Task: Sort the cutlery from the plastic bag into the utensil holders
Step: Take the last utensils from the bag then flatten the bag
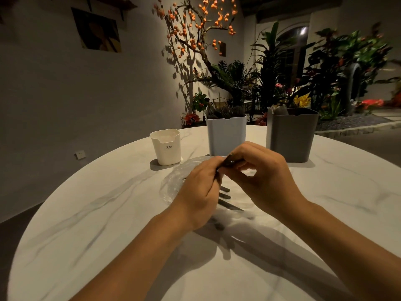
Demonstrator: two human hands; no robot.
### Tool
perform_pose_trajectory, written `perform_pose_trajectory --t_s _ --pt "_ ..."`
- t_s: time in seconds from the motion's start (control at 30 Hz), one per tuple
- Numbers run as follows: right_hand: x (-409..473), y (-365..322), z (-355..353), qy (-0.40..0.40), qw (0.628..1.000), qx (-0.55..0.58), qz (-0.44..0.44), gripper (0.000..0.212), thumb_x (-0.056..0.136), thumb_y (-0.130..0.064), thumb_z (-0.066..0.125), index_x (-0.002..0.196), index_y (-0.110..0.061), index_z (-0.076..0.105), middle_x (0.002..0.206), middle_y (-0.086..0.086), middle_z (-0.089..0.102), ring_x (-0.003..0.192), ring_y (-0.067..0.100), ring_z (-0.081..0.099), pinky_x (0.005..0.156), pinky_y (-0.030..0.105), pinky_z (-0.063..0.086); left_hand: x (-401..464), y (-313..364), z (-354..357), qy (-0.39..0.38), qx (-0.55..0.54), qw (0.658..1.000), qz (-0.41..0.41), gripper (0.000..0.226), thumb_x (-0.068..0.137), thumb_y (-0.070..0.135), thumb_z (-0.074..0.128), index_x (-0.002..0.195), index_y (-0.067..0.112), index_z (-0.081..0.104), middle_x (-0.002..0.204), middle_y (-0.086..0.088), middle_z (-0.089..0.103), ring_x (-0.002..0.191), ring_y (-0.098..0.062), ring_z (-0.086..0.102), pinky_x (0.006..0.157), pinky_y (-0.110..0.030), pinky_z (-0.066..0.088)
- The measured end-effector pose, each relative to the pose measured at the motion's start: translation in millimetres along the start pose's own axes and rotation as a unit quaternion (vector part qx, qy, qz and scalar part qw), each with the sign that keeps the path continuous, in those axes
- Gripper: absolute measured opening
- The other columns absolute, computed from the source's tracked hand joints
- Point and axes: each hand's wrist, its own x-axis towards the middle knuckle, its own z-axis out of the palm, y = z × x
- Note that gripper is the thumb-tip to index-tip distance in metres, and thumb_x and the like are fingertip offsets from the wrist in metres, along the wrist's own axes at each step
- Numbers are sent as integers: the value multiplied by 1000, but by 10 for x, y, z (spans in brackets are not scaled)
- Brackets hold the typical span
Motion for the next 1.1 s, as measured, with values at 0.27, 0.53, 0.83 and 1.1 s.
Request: perform_pose_trajectory --t_s 0.27,0.53,0.83,1.1 --pt "17 -12 -64 11 989 113 92 26 76 -28 74 95 -12 65 89 -13 69 84 3 70 76 13 55 20 25 -25 -60 59 996 5 25 107 20 36 129 21 48 111 0 65 102 -15 61 95 -35 53" --pt "84 28 -13 -11 955 195 224 34 98 -40 40 100 -18 66 94 -7 69 95 9 68 83 24 57 144 122 -106 104 -269 949 -125 25 108 12 37 101 11 61 89 -4 75 93 -18 73 91 -31 57" --pt "-83 55 104 -158 934 143 287 35 105 -38 38 109 -15 65 99 4 68 97 19 66 91 43 57 198 142 -239 127 -532 816 -187 22 110 13 31 104 4 51 109 -20 73 107 -32 71 98 -43 55" --pt "-94 -111 267 -185 881 249 358 11 101 -25 51 107 -30 59 93 -3 68 80 8 69 69 21 57 161 75 -130 101 -475 853 -189 26 110 19 31 123 9 51 122 -7 72 122 -22 63 114 -48 40"
